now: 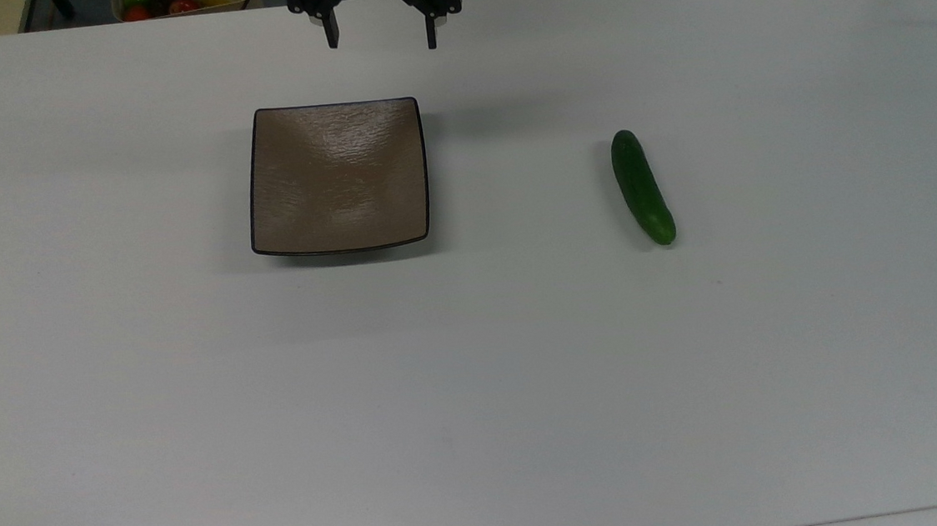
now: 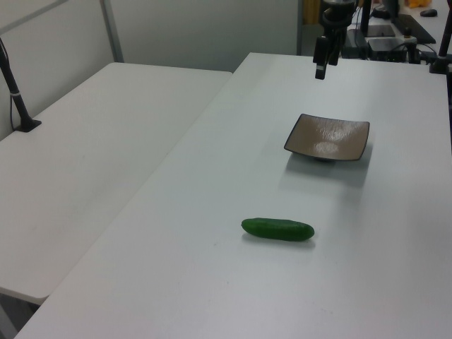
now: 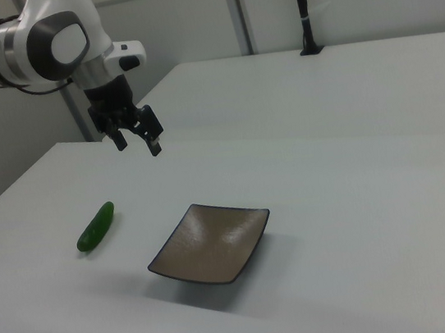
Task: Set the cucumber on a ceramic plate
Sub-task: 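Move the open gripper over the green cucumber and lower it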
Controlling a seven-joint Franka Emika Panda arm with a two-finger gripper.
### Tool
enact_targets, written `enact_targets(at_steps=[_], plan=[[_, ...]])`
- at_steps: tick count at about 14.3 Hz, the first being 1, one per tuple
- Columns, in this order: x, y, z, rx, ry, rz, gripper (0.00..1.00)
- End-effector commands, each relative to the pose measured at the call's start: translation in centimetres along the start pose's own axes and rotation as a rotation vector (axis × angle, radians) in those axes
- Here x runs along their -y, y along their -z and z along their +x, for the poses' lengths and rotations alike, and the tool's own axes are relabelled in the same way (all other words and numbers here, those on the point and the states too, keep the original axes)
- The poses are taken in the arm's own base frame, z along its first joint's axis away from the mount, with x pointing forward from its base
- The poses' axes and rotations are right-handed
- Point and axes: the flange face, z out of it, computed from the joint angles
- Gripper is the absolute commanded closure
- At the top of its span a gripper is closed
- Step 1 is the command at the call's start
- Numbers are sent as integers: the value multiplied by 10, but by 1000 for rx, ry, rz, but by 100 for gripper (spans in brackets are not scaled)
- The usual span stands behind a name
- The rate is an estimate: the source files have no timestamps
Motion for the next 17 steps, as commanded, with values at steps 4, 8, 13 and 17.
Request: enact_targets(at_steps=[4,8,13,17], plan=[[71,-25,-7,-23,104,60,0],[132,-68,-11,18,199,65,0],[198,-129,-17,23,270,81,0],[245,-183,-26,31,298,85,0]])
